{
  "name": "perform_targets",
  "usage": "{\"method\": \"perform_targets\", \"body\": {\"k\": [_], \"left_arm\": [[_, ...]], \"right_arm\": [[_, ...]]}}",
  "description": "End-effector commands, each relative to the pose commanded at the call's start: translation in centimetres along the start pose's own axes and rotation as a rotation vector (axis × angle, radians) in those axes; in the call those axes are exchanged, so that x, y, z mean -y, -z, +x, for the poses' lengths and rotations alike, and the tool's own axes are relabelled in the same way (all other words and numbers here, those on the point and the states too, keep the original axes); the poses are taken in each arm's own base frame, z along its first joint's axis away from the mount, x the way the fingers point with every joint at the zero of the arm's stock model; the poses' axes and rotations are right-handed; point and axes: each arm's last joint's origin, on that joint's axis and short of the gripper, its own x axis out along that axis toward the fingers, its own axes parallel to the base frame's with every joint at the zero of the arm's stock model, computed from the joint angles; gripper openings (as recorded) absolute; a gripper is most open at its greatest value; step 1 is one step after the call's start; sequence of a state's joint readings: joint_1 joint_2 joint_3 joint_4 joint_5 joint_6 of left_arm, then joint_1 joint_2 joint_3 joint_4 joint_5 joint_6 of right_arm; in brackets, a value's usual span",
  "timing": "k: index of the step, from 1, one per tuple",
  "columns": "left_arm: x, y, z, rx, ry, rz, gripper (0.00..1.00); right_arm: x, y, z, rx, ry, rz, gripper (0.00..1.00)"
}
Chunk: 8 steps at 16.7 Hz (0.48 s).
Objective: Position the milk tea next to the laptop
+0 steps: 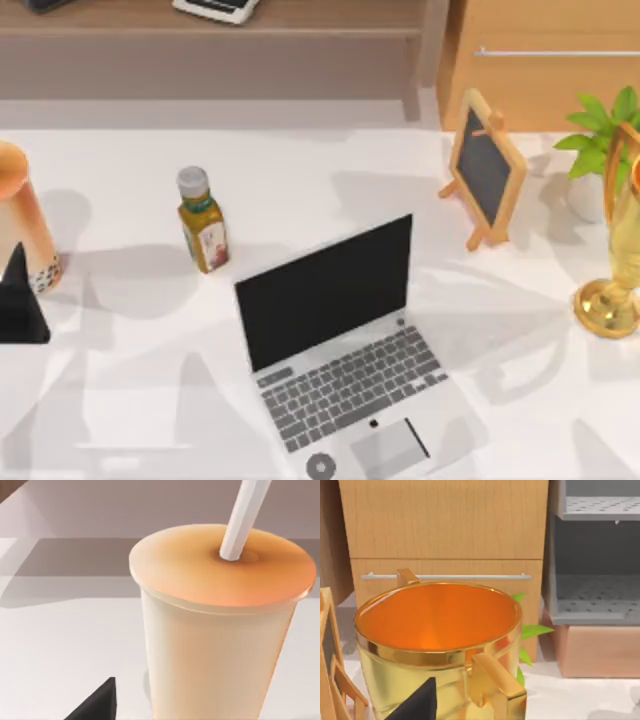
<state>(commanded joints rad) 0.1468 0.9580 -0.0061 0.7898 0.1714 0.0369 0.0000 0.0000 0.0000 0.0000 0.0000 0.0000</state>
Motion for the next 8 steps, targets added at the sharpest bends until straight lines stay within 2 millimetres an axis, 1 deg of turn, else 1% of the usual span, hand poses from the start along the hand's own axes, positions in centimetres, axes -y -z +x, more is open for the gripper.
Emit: {"method": "perform_targets", "body": {"k": [4, 8], "left_arm": [[-0.48, 0.88, 0.82, -0.028, 0.005, -0.005, 1.00], [-0.59, 1.04, 0.97, -0.030, 0.005, -0.006, 1.00]], "right_arm": [[0.00, 0.00, 0.00, 0.000, 0.000, 0.000, 1.00], [0.00, 0.00, 0.00, 0.000, 0.000, 0.000, 1.00]]}}
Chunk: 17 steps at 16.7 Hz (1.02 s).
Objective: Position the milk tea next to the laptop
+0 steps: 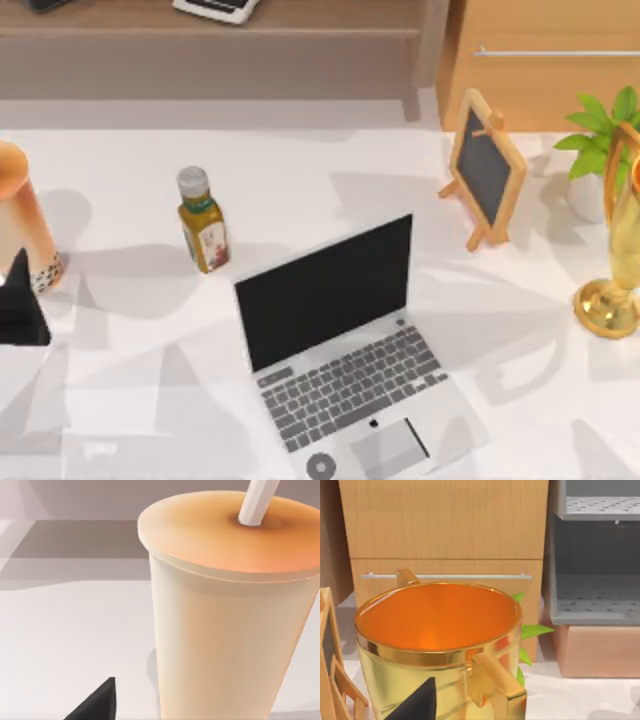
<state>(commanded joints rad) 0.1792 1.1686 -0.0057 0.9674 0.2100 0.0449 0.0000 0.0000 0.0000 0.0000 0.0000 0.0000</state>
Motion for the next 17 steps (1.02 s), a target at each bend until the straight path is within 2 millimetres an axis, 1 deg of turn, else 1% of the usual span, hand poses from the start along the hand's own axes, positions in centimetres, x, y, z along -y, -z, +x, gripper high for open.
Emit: {"method": "perform_targets", "body": {"k": [3, 6, 9, 13, 15, 17], "left_arm": [[0.1, 0.0, 0.0, -0.001, 0.002, 0.000, 1.00], [0.0, -0.3, 0.9, 0.003, 0.000, 0.000, 1.00], [-0.1, -0.7, 3.2, 0.003, 0.000, 0.000, 1.00], [-0.1, -0.3, 6.6, -0.002, 0.000, 0.000, 1.00], [0.0, -0.1, 7.6, -0.001, 0.000, 0.000, 1.00], [0.0, 0.0, 8.0, 0.000, 0.000, 0.000, 1.00]], "right_arm": [[0.0, 0.0, 0.0, 0.000, 0.000, 0.000, 1.00], [0.0, 0.0, 0.0, 0.000, 0.000, 0.000, 1.00], [0.0, 0.0, 0.0, 0.000, 0.000, 0.000, 1.00], [0.0, 0.0, 0.0, 0.000, 0.000, 0.000, 1.00], [0.0, 0.0, 0.0, 0.000, 0.000, 0.000, 1.00], [0.0, 0.0, 0.0, 0.000, 0.000, 0.000, 1.00]]}}
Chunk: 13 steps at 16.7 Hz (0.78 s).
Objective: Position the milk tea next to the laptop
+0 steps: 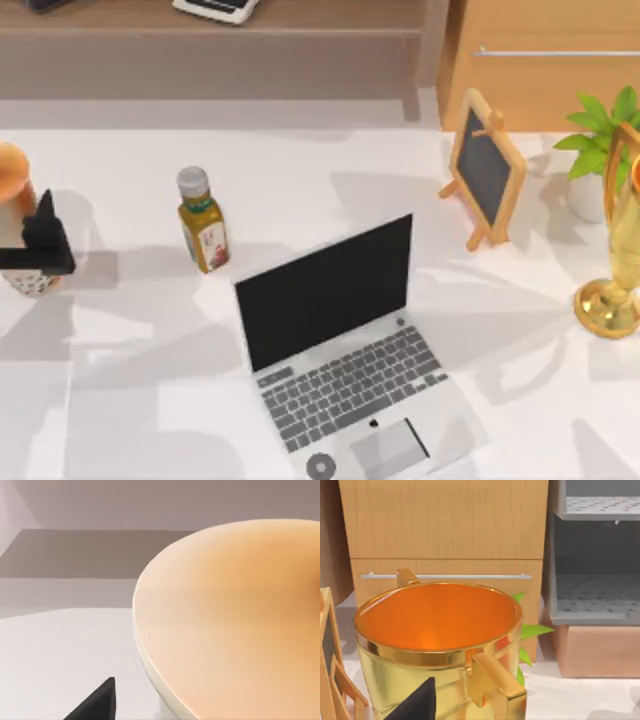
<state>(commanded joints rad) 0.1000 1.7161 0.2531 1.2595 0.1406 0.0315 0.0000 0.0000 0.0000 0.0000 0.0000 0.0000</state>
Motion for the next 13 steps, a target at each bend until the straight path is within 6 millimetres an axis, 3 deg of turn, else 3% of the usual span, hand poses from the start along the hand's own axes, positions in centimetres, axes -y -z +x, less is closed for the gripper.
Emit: {"method": "perform_targets", "body": {"k": [3, 13], "left_arm": [[0.00, 0.00, 0.00, 0.000, 0.000, 0.000, 1.00], [0.00, 0.00, 0.00, 0.000, 0.000, 0.000, 0.25]], "right_arm": [[0.00, 0.00, 0.00, 0.000, 0.000, 0.000, 1.00], [0.00, 0.00, 0.00, 0.000, 0.000, 0.000, 1.00]]}}
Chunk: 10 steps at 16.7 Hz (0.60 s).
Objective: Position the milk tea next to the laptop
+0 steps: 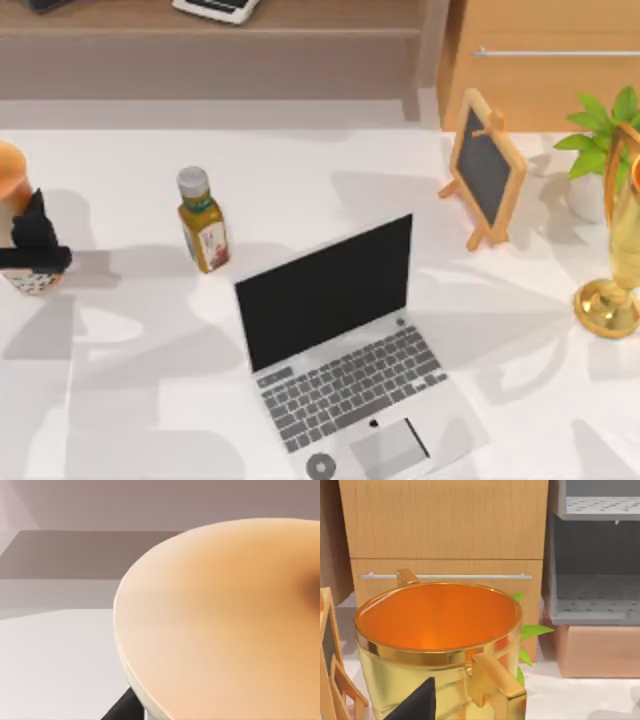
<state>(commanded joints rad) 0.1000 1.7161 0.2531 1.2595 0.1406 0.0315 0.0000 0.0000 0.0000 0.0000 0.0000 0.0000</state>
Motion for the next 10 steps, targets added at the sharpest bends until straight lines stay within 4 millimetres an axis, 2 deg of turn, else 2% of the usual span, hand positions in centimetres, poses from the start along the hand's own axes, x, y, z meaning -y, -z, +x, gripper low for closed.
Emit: {"method": "perform_targets", "body": {"k": [3, 10], "left_arm": [[0.00, 0.00, 0.00, 0.000, 0.000, 0.000, 0.02], [0.00, 0.00, 0.00, 0.000, 0.000, 0.000, 0.00]], "right_arm": [[0.00, 0.00, 0.00, 0.000, 0.000, 0.000, 1.00], [0.00, 0.00, 0.00, 0.000, 0.000, 0.000, 1.00]]}}
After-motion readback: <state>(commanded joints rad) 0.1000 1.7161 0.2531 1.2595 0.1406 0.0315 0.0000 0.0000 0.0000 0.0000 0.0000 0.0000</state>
